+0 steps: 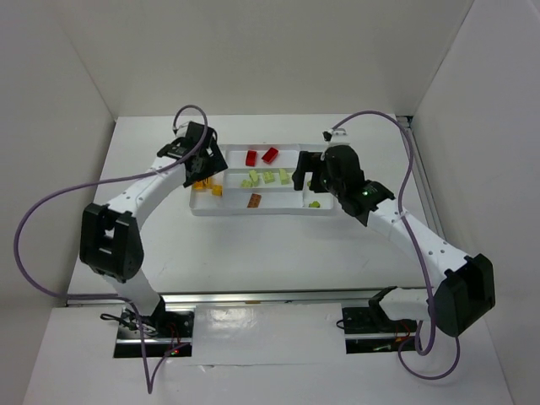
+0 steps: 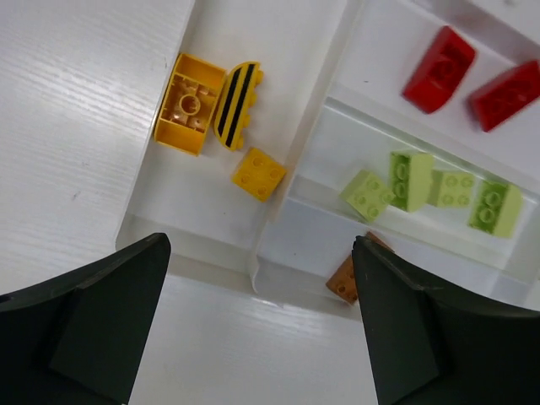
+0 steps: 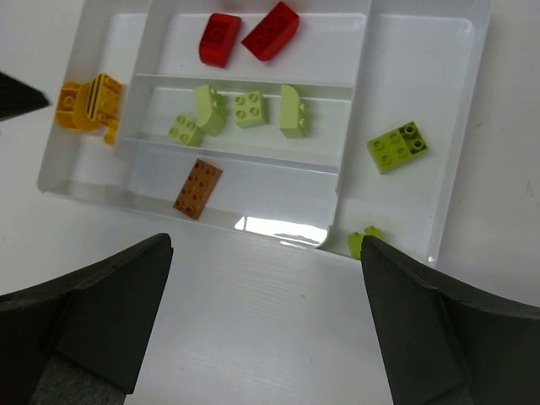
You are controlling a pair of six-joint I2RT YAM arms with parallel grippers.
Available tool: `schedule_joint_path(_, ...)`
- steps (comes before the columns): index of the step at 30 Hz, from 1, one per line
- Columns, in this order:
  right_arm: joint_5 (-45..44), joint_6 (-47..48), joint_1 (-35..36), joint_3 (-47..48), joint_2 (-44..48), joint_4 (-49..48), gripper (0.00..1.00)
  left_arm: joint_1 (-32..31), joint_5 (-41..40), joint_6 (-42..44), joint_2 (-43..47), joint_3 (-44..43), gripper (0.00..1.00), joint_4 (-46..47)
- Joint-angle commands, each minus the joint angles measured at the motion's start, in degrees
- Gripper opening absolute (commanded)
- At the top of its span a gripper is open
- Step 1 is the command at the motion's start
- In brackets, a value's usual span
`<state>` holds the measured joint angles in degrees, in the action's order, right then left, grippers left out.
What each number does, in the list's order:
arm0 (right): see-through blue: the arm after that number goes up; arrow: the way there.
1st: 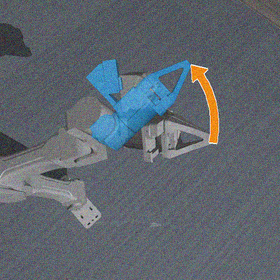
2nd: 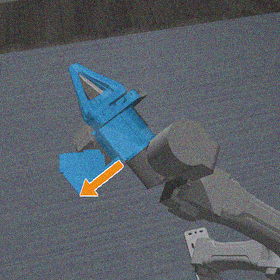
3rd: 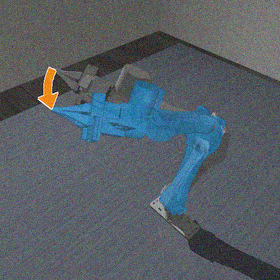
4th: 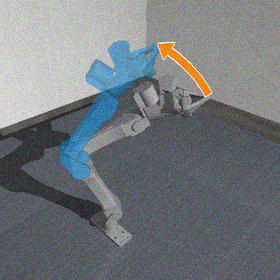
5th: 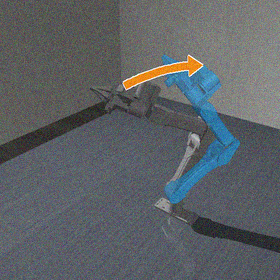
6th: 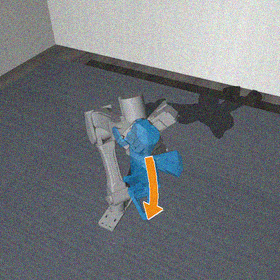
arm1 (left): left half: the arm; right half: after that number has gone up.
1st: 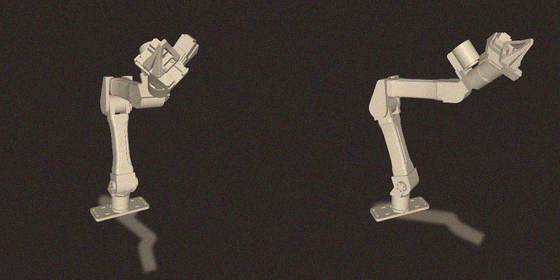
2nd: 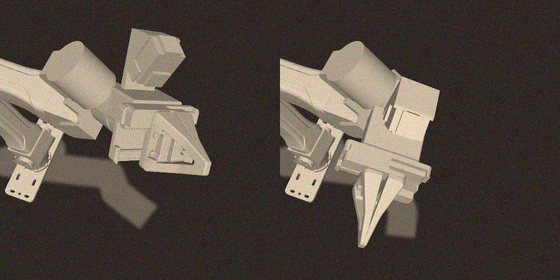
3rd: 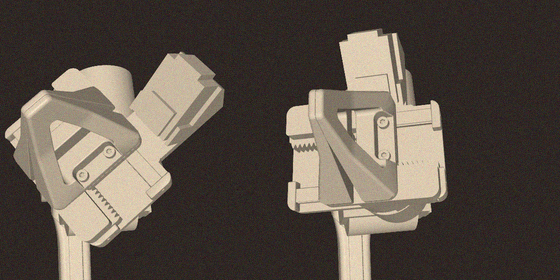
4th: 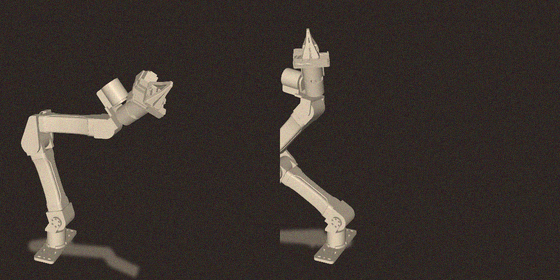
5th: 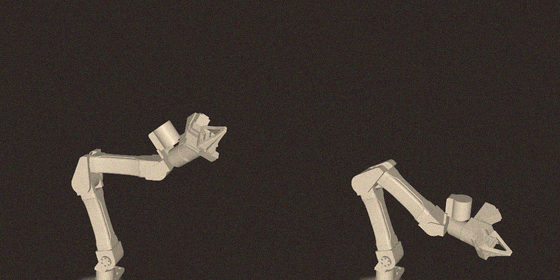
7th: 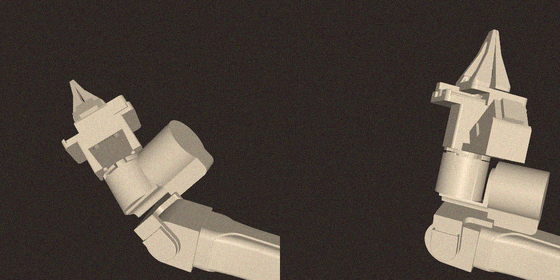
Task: Sort the legos into containers by color
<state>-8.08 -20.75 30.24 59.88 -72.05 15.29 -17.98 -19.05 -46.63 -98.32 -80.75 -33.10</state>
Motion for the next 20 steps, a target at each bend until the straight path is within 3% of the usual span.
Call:
schedule_joint_path(1,-8.07,-2.44,0.26,1.73,1.04,4.39,1.00,-1.18,2.51,6.26,9.45,-2.05,1.00,0.57)
schedule_joint_path(5,-18.62,-4.65,-0.27,4.45,-0.11,10.19,1.00,-2.94,14.79,14.00,18.33,4.18,1.00,7.08)
schedule_joint_path(10,-31.53,-7.98,-0.27,5.16,-0.63,16.86,1.00,-3.47,20.97,17.27,25.45,10.17,1.00,9.19)
schedule_joint_path(20,-35.52,-9.74,-1.41,5.07,3.49,20.05,1.00,-3.47,23.52,19.74,28.19,12.72,1.00,9.72)
